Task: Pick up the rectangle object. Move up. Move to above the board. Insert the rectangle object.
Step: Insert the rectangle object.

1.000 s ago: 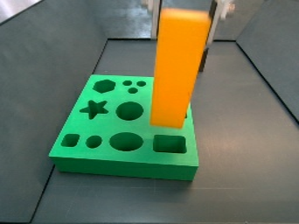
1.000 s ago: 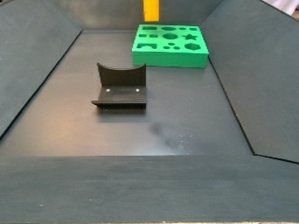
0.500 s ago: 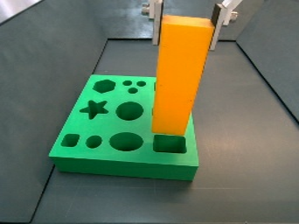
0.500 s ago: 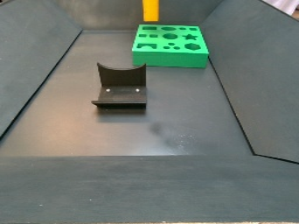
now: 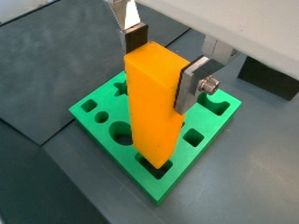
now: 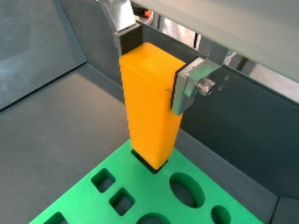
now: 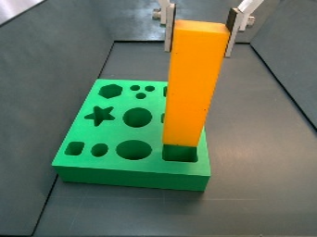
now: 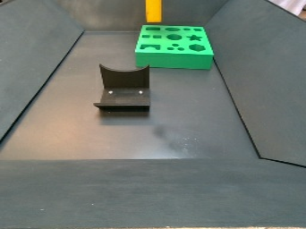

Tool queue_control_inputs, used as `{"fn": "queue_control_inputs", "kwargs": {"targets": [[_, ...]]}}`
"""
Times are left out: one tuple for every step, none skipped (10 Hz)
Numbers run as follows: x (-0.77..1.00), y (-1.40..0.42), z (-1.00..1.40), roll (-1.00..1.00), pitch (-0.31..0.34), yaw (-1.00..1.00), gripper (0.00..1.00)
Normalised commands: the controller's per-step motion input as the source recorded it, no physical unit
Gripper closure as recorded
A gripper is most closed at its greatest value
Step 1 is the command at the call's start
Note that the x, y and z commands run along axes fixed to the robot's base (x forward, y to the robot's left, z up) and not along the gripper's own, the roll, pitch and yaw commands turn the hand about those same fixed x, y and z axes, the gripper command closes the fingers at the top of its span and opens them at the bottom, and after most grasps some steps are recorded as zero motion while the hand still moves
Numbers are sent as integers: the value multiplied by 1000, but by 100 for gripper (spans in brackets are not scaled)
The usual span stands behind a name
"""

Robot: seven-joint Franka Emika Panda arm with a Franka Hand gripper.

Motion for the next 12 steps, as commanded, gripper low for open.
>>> {"fn": "queue_control_inputs", "kwargs": {"targets": [[117, -151, -191, 36, -50, 260, 100], [143, -126, -214, 30, -37, 260, 100], [157, 0, -223, 29, -37, 174, 100], [77, 0, -46, 0, -17, 0, 100], [29, 126, 0, 0, 0, 0, 100], [11, 154, 0, 36, 0, 0, 100], [54, 0, 0, 41, 0, 0, 100], [43, 0, 0, 31, 0, 0, 100], [11, -23, 0, 30, 0, -11, 100], [11, 0, -86, 89, 0, 0, 100], [11, 0, -220, 139, 0, 0, 100], [9, 0, -191, 131, 0, 0, 100]]}}
